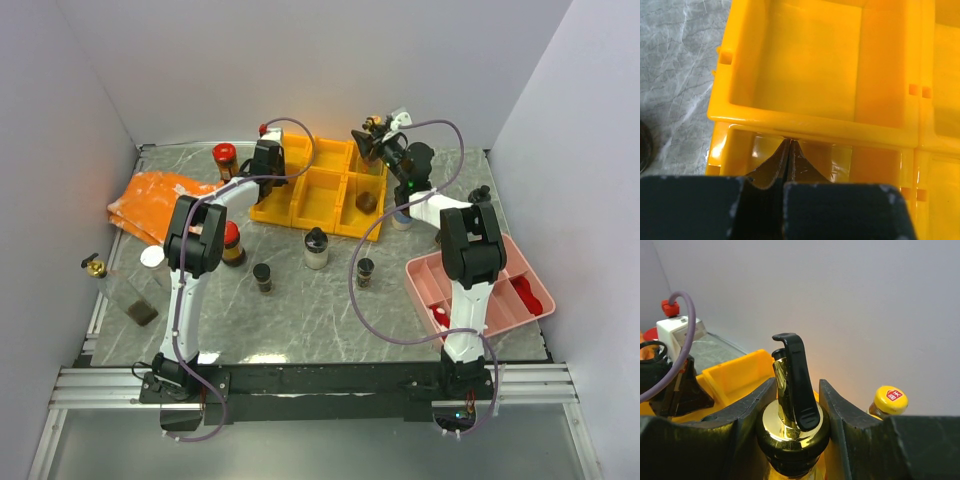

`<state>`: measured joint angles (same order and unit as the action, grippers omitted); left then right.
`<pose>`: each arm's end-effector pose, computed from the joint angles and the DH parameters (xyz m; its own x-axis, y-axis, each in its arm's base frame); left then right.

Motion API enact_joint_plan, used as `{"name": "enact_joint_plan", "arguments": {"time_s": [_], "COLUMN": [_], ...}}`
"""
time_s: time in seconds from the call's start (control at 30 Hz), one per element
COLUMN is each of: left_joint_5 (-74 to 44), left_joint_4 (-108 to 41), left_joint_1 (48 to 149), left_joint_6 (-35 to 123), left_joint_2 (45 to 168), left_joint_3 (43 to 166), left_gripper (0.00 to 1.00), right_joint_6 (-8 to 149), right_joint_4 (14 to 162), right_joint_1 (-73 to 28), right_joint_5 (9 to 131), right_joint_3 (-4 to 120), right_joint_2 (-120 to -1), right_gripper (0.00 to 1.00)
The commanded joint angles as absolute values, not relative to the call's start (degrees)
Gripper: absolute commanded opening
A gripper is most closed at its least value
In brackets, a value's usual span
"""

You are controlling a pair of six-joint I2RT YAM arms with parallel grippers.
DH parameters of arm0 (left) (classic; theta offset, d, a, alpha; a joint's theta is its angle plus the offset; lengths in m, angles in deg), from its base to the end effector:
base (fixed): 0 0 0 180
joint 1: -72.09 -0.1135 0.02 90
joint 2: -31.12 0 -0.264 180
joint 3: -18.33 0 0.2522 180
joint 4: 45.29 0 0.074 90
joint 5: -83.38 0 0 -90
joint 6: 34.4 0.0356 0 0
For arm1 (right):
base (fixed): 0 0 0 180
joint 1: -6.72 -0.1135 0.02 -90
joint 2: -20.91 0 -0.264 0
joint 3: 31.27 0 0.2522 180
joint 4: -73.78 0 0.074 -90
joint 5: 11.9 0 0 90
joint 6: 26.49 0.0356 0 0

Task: Organize the condiment bottles
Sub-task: Place the bottle in the storage box, then pick up the bottle from the corner of the board.

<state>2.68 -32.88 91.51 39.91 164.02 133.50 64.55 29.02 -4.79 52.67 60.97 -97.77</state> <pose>0.5058 -0.1722 0.1753 -0.5090 -0.1035 -0.8545 0.0609 0.9859 -0.1558 0.4607 0.1094 0.2662 0.2974 0.0773 -0.9516 -0.5851 0.8023 -0.1177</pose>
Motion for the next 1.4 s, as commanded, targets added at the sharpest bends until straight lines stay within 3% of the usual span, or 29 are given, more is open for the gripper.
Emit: {"name": "enact_joint_plan", "arguments": {"time_s": [0.0, 0.1, 0.27, 0.3, 0.33, 0.47, 0.6, 0.87, 1.0, 1.23, 1.37], "left_joint_5": [2.2, 1.7, 0.3, -0.2, -1.2, -2.4, -3.4, -3.3, 3.9, 18.7, 28.1], "left_joint_4": [-37.3, -37.7, -37.2, -37.5, -37.9, -37.3, -35.0, -28.9, -19.3, -8.2, -0.7], "left_joint_1": [90.9, 90.9, 90.9, 90.9, 90.9, 91.0, 91.0, 91.1, 91.7, 92.0, 92.0], "left_joint_6": [41.0, 40.6, 39.8, 39.6, 39.4, 38.8, 38.3, 35.9, 33.8, 25.4, 20.7], "left_joint_2": [163.2, 161.1, 155.5, 154.5, 153.7, 150.2, 148.3, 141.1, 138.7, 129.4, 127.0], "left_joint_3": [136.2, 135.1, 133.3, 132.1, 131.5, 130.6, 131.1, 129.6, 132.6, 126.9, 124.9], "left_gripper": [0.01, 0.01, 0.23, 0.27, 0.37, 0.53, 0.66, 0.99, 0.96, 0.96, 0.96], "right_joint_6": [62.4, 62.5, 63.4, 63.4, 63.4, 63.4, 66.0, 70.0, 74.6, 75.3, 78.1], "right_joint_4": [18.2, 17.2, 13.5, 13.4, 14.0, 15.3, 19.6, 27.9, 33.6, 67.4, 76.5], "right_joint_1": [-3.1, -3.2, -2.9, -2.9, -2.9, -2.6, -2.4, -2.5, -2.4, -6.2, -9.4], "right_joint_5": [50.9, 51.5, 53.3, 53.5, 53.7, 53.8, 54.4, 58.3, 62.8, 71.6, 75.9], "right_joint_3": [60.8, 57.9, 52.2, 51.7, 51.3, 50.2, 49.7, 40.6, 36.2, 39.8, 40.7], "right_joint_2": [-96.1, -94.6, -92.0, -91.5, -91.2, -89.1, -86.3, -74.9, -68.7, -57.6, -52.4], "right_gripper": [0.03, 0.23, 0.52, 0.62, 0.65, 0.77, 1.00, 1.00, 1.00, 1.00, 1.00]}}
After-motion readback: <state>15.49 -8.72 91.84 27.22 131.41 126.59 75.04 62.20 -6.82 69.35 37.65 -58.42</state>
